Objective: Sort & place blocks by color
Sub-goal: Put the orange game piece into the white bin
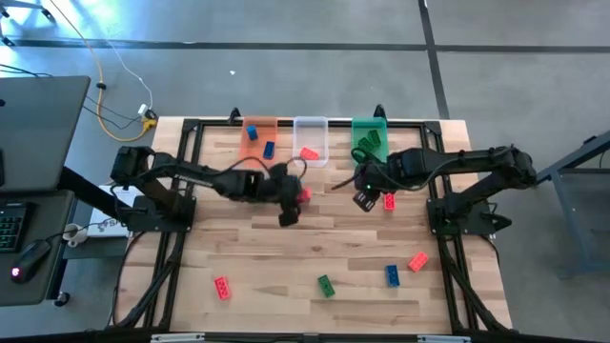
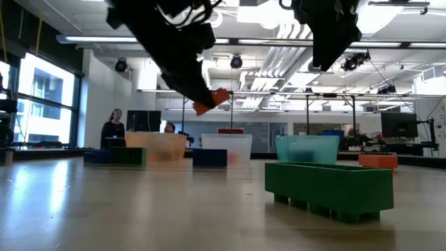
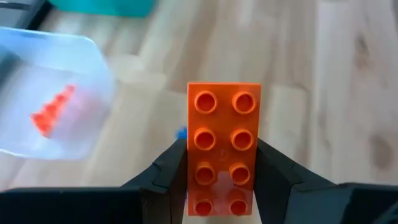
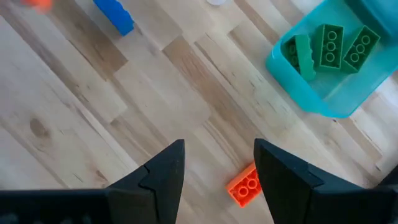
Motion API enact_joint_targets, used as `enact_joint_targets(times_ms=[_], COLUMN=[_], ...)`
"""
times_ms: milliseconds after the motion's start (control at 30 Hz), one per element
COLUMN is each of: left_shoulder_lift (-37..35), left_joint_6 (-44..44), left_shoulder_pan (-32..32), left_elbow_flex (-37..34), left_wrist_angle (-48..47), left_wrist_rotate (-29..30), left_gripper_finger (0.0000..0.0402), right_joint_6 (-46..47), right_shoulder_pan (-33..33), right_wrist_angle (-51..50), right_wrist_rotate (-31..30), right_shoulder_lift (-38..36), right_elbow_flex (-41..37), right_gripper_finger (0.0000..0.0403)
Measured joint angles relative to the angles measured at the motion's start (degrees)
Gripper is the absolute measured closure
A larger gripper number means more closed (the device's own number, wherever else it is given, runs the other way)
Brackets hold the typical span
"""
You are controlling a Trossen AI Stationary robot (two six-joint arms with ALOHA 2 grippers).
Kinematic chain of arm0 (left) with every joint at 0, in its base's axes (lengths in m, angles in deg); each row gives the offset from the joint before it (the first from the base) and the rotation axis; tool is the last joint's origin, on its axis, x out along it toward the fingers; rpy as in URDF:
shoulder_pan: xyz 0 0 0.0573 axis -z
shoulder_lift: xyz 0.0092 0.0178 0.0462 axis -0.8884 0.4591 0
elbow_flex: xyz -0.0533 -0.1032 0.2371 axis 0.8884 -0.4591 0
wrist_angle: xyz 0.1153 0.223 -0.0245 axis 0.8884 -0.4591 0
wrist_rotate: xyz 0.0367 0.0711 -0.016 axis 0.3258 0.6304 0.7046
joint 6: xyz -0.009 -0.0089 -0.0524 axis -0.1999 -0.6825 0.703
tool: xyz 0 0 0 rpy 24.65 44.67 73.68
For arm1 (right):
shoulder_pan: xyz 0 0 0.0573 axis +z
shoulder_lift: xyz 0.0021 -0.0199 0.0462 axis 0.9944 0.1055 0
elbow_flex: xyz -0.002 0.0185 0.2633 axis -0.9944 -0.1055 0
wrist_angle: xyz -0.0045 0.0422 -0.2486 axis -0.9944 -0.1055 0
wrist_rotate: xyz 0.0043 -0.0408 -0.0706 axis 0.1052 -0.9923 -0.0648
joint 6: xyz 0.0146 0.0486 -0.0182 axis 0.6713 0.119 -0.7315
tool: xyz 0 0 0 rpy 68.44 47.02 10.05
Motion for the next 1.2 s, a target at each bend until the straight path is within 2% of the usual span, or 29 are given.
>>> enact_joint_targets(times_ms=[333,667,967,1200], left_shoulder_lift=[0.09,0.20,0.22,3.31], left_joint_6=[-4.20,-6.13,-4.87,-3.07], left_shoulder_pan=[-11.15,-20.97,-27.52,-28.50], left_elbow_flex=[0.00,0.00,0.00,3.04], left_wrist_angle=[11.04,20.65,23.41,21.26], left_wrist_rotate=[-5.32,-9.53,-14.66,-14.38], left_gripper_finger=[0.0287,0.0286,0.0275,0.0276], right_joint_6=[5.95,6.22,6.22,6.11], right_shoulder_pan=[5.61,8.33,8.39,8.39], right_wrist_angle=[-0.05,0.95,2.92,4.48], right_wrist_rotate=[-3.91,-5.92,-6.60,-6.60], right_shoulder_lift=[0.02,0.02,0.02,0.02], right_elbow_flex=[0.00,0.00,0.00,-0.02], right_gripper_finger=[0.0222,0.0222,0.0222,0.0222])
